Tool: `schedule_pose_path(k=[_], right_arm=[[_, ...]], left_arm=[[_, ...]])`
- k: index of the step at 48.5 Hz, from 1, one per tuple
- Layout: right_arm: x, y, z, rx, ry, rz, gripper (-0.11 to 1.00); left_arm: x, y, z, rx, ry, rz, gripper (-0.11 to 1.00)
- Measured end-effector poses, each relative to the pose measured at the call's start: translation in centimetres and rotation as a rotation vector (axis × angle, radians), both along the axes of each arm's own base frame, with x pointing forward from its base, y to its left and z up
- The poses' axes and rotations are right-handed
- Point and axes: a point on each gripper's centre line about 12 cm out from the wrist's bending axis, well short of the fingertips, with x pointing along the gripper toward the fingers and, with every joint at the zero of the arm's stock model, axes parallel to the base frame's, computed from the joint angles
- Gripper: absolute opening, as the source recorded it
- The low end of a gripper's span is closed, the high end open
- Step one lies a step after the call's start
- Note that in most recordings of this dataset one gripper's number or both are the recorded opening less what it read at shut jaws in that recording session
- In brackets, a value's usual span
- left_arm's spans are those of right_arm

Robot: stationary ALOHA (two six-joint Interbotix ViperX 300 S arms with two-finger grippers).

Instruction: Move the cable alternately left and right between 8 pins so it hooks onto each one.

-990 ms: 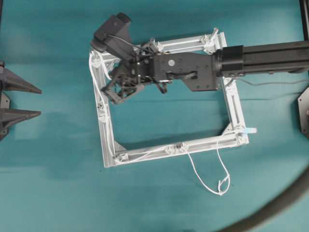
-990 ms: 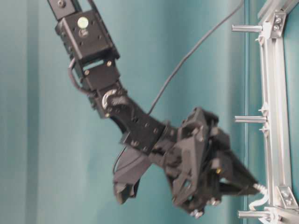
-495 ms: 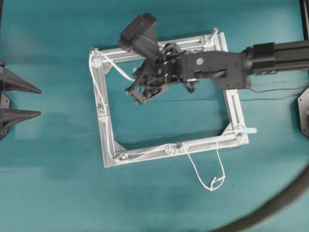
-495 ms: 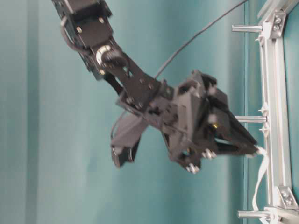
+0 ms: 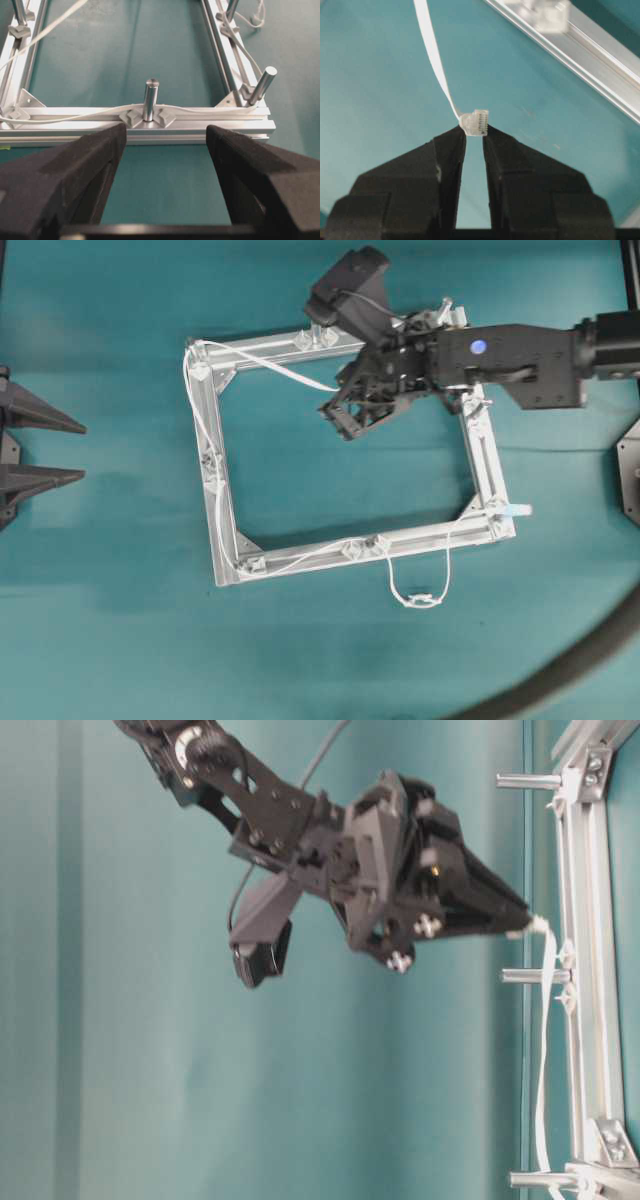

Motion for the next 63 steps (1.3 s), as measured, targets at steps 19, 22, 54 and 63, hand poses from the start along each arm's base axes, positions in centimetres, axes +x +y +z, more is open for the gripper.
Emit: schedule_pose_path(k=[19,22,54,63], right_arm=[[-3.5,-3.4,1.2,-0.085,0.126,-0.046,0.14],[-3.7,-3.7,1.1,-0.098,0.139,-0.044,0.14],[-7.9,-5.3,0.2,-0.223,0.345,0.051,0.14],[-8.1,-6.9,0.1,-0.335,0.335,0.103,0.14]], left_arm=[[0.0,0.0,0.0,-0.001,-0.002,0.0,0.74],[0.0,0.0,0.0,-0.001,-0.002,0.001,0.74],[0.0,0.0,0.0,0.0,0.0,0.0,0.74],[0.0,0.0,0.0,-0.001,0.0,0.0,0.74]])
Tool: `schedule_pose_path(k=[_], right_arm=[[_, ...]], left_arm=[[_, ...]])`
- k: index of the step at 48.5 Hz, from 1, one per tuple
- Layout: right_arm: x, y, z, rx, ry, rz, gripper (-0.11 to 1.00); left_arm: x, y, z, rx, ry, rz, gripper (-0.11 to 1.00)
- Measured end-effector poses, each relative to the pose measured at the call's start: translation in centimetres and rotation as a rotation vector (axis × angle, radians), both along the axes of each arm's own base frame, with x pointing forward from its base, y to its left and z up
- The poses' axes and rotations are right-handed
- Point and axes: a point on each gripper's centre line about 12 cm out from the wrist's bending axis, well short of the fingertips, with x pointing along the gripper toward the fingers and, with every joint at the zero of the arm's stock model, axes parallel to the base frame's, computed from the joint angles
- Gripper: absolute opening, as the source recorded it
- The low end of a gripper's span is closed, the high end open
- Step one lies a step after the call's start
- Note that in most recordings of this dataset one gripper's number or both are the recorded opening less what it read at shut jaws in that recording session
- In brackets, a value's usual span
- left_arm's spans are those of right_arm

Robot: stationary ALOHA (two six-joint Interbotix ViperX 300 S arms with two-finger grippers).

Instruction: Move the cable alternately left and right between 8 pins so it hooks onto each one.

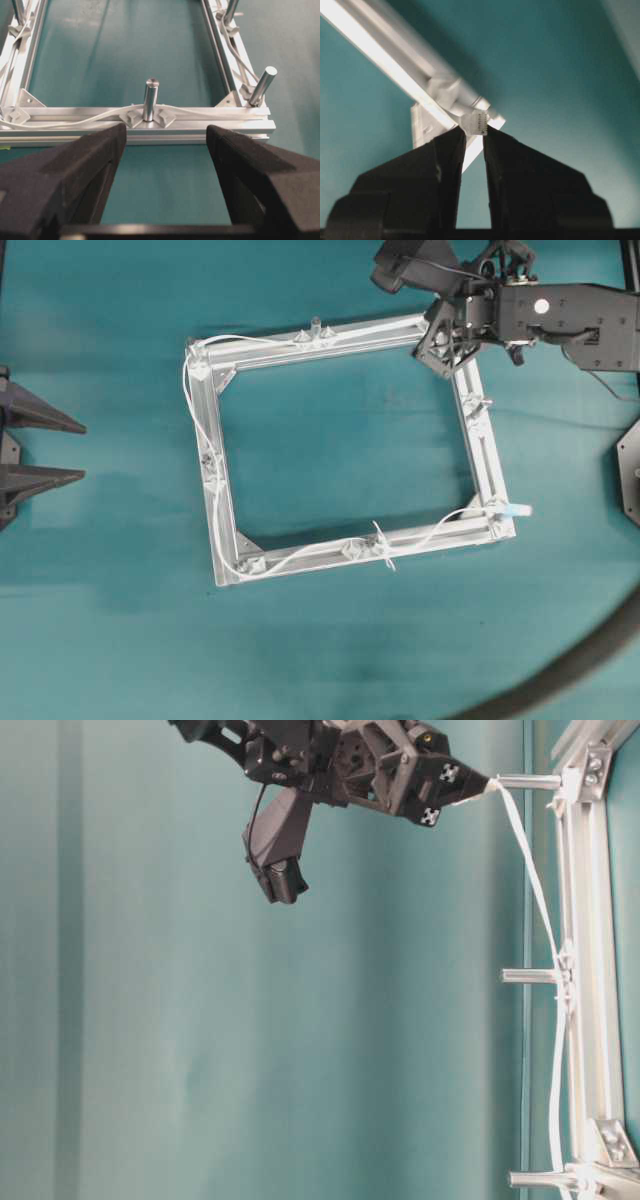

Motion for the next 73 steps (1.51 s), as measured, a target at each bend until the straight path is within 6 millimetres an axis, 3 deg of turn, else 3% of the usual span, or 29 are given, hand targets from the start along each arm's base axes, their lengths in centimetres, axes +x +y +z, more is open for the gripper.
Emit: schedule_pose_path(k=[17,28,54,73], right_arm=[[-1.0,-0.7,-0.7,-0.159,0.046,0.157,0.14],[-1.7,-1.8,-1.0,-0.192,0.045,0.156,0.14],[-3.9,-2.2,-3.5,-0.137,0.031,0.165,0.14],[-4.5,-0.4,-4.1,0.01,-0.114,0.099,0.14]], left_arm=[[0.0,0.0,0.0,0.0,-0.002,0.0,0.74],[0.0,0.0,0.0,0.002,-0.001,0.0,0.74],[0.0,0.0,0.0,0.002,-0.003,0.0,0.74],[0.0,0.0,0.0,0.0,-0.002,0.0,0.74]])
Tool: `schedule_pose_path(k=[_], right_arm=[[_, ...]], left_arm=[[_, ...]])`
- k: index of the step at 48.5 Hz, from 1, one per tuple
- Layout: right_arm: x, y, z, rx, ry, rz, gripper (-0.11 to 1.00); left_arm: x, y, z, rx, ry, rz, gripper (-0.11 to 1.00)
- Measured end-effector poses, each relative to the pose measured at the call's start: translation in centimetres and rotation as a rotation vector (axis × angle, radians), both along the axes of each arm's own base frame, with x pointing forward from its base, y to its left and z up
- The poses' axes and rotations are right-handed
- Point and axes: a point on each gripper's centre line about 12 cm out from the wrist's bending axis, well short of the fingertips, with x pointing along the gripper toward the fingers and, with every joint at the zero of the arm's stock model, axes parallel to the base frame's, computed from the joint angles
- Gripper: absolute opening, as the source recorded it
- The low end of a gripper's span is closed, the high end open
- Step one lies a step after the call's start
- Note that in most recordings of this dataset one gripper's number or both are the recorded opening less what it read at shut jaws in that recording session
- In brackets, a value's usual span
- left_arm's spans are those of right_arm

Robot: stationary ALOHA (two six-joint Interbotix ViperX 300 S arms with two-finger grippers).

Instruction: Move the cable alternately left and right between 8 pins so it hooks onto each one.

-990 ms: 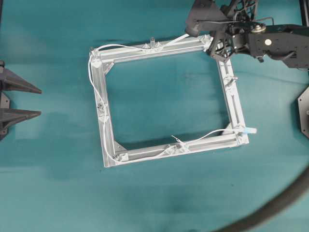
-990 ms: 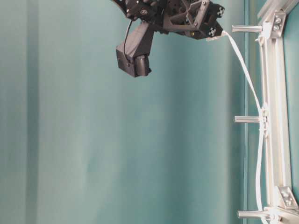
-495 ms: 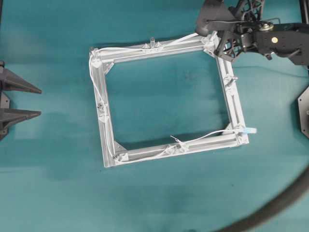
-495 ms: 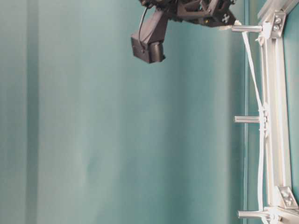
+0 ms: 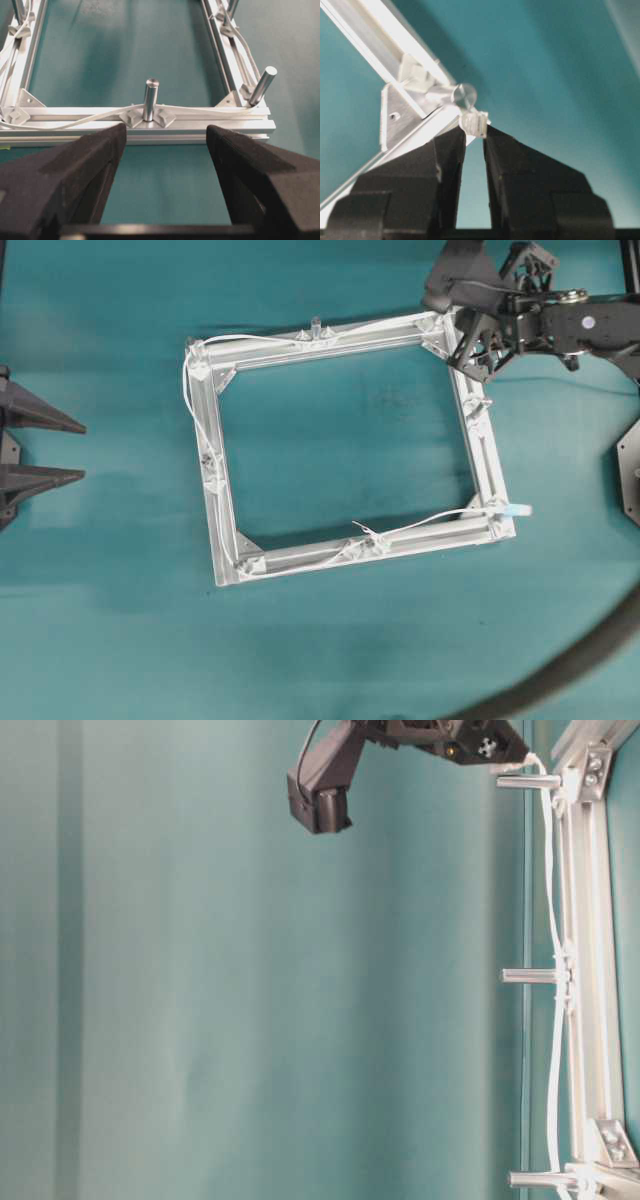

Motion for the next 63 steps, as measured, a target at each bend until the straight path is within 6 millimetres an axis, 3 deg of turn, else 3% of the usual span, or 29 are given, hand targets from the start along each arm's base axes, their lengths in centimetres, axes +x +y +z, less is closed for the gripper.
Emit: schedule_pose_path(k=[9,15,31,37,63], right_arm=[[-0.4,0.9,-0.1,0.086,-0.048,-0.07,0.14],[-0.3,1.5,-0.2,0.139,-0.085,-0.102,0.09],[-0.5,3.5,-1.7,0.227,-0.131,-0.099,0.09],[-0.4,3.6,-1.7,0.23,-0.134,-0.093,-0.01],[-0.3,3.7,-1.6,0.233,-0.15,-0.084,-0.01]], left_arm=[[0.0,0.0,0.0,0.0,0.0,0.0,0.74],[0.0,0.0,0.0,0.0,0.002,0.0,0.74],[0.0,0.0,0.0,-0.002,0.001,0.0,0.74],[0.0,0.0,0.0,0.001,0.002,0.0,0.74],[0.0,0.0,0.0,0.0,0.0,0.0,0.74]])
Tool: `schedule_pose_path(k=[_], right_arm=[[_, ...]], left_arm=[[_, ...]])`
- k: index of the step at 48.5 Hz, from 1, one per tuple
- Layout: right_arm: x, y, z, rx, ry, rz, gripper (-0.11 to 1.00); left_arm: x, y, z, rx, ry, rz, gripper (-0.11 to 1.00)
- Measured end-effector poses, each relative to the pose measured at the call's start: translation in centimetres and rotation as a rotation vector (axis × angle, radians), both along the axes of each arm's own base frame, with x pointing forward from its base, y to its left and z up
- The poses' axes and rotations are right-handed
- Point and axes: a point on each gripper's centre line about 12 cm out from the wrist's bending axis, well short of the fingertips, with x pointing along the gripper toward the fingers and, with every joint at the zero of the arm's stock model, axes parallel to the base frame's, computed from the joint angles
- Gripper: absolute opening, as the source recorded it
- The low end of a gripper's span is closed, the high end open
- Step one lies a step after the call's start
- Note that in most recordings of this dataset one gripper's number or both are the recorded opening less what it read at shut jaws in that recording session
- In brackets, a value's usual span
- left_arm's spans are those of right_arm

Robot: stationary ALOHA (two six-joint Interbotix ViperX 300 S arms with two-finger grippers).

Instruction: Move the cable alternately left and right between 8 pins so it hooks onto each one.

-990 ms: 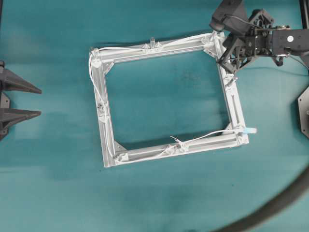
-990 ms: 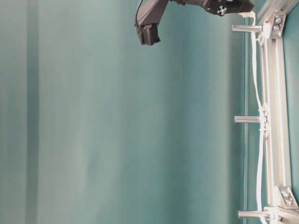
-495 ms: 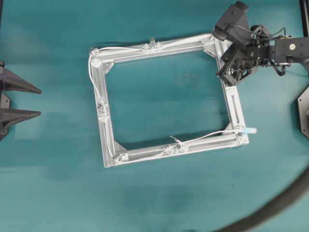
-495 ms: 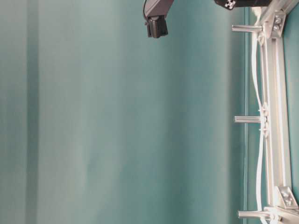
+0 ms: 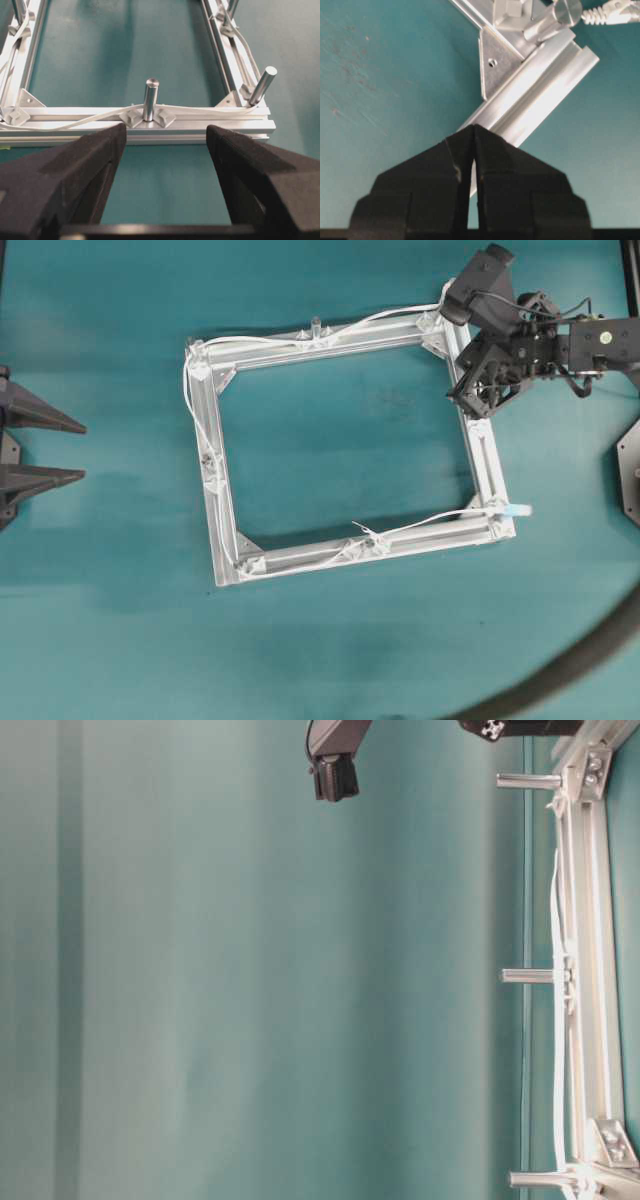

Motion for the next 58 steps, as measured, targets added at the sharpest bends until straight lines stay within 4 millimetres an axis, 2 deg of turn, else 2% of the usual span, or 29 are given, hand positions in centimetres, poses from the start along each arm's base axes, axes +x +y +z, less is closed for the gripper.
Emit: schedule_pose_path(k=[6,9,12,19,21,29,34,43,50,58], right_arm=[[0.1,0.0,0.0,0.001,-0.003,0.0,0.0],[0.1,0.0,0.1,0.0,-0.005,0.0,0.07],[0.1,0.0,0.1,0.0,-0.005,0.0,0.2],[0.0,0.0,0.0,0.003,0.004,-0.007,0.58],[-0.1,0.0,0.0,0.004,0.012,-0.012,0.64],[-0.3,-0.1,0.0,0.006,0.033,-0.025,0.62],[-0.2,-0.2,0.8,-0.003,0.014,-0.028,0.62],[-0.2,0.0,4.4,-0.046,-0.089,-0.019,0.63],[-0.3,1.1,7.6,-0.081,-0.238,0.027,0.63],[-0.7,3.7,8.7,-0.085,-0.398,0.14,0.63]], left_arm=[[0.0,0.0,0.0,0.0,0.0,0.0,0.74],[0.0,0.0,0.0,0.001,0.0,-0.001,0.74],[0.0,0.0,0.0,0.001,0.002,-0.001,0.74],[0.0,0.0,0.0,0.0,0.002,0.0,0.74],[0.0,0.0,0.0,0.0,0.002,0.0,0.74],[0.0,0.0,0.0,0.0,0.0,0.0,0.74],[0.0,0.0,0.0,0.0,0.002,0.0,0.74],[0.0,0.0,0.0,0.0,0.0,0.0,0.74],[0.0,0.0,0.0,0.001,0.0,-0.001,0.74],[0.0,0.0,0.0,0.0,0.0,0.0,0.74]])
